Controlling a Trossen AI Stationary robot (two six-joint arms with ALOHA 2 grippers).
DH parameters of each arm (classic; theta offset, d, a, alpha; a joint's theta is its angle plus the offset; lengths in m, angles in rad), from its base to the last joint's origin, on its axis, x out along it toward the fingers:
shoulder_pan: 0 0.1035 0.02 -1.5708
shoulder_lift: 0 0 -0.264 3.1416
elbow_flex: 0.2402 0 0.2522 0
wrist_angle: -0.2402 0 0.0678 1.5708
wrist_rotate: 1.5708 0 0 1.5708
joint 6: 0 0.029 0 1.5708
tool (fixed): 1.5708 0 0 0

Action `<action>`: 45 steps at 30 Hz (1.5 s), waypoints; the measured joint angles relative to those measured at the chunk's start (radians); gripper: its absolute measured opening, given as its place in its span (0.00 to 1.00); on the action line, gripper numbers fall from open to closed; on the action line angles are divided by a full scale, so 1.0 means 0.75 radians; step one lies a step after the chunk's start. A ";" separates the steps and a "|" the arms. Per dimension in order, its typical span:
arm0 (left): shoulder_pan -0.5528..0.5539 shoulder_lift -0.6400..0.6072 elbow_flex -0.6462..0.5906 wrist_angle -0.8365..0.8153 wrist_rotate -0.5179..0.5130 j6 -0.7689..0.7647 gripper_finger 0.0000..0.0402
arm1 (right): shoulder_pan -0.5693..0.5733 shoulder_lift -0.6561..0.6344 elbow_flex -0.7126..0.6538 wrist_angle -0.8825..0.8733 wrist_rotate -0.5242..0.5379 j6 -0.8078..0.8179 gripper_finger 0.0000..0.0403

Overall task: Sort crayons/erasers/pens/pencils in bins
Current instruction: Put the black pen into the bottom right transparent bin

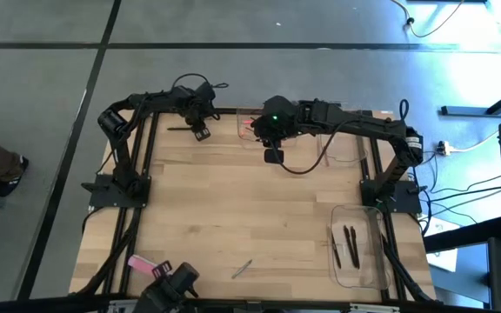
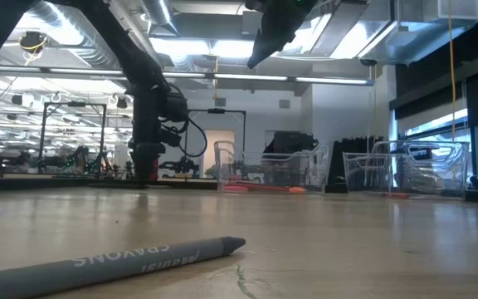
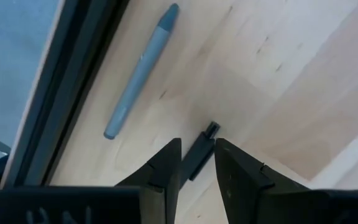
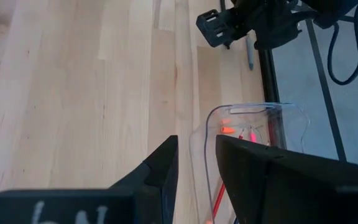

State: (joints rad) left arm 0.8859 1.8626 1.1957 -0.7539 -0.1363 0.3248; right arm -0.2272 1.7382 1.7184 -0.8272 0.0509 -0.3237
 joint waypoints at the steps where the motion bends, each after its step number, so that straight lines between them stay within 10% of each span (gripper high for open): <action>1: 0.002 0.000 0.000 0.005 0.000 0.000 0.23 | 0.000 0.000 0.000 0.000 0.000 0.000 0.28; 45: 0.011 -0.216 -0.092 -0.230 0.047 -0.427 0.23 | 0.000 0.000 0.000 0.021 0.000 0.006 0.28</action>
State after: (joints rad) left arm 0.8943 1.7004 1.1270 -0.9262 -0.1011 0.0048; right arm -0.2272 1.7382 1.7184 -0.8113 0.0506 -0.3190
